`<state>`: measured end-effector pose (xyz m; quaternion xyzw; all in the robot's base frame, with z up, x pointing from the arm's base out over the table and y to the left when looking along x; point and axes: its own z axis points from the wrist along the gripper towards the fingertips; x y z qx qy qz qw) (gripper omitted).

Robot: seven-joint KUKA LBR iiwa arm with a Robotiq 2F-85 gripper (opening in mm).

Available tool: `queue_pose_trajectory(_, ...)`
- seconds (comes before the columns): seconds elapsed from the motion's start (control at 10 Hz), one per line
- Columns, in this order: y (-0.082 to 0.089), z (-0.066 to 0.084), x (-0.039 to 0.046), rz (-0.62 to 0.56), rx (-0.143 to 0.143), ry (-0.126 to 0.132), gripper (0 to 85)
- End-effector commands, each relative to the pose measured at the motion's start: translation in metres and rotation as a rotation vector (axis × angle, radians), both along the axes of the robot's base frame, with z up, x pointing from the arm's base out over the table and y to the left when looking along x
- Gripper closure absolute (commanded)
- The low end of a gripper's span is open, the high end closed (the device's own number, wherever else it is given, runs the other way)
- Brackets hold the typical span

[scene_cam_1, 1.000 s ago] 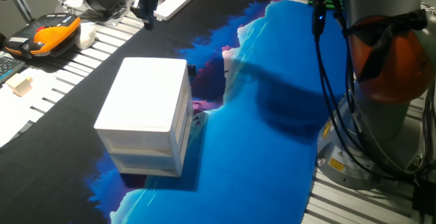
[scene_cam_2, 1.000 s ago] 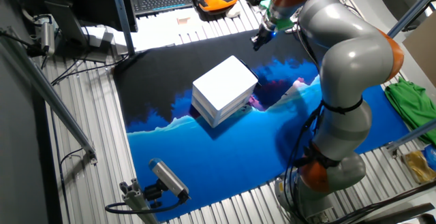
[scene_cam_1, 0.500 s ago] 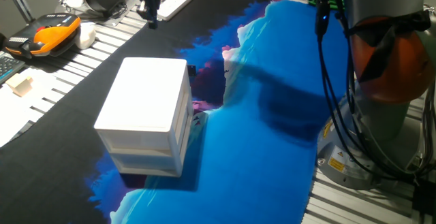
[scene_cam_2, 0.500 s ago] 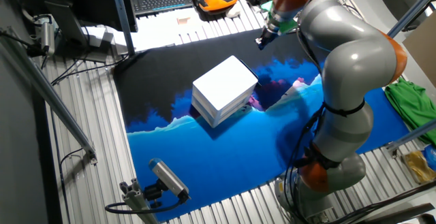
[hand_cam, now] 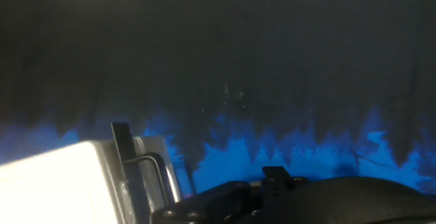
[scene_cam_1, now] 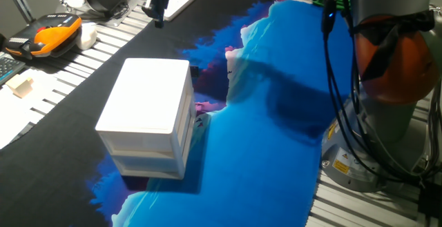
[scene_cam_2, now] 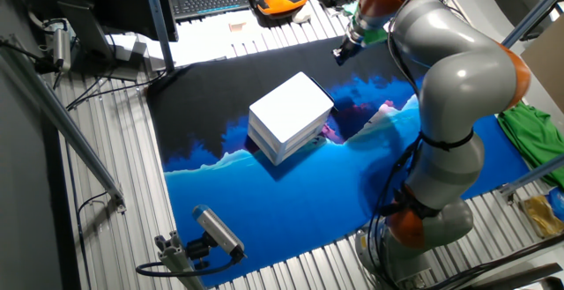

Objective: Grasp the handle and close the drawer

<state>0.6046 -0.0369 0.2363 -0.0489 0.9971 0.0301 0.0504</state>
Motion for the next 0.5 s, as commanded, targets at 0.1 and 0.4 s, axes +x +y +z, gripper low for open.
queue_pose_trajectory(0.1, -0.01, 0.006, 0.0007, 0.032, -0.033, 0.02, 85.0)
queue_pose_trajectory(0.4, -0.016, 0.008, -0.0006, 0.088, -0.097, 0.058, 85.0)
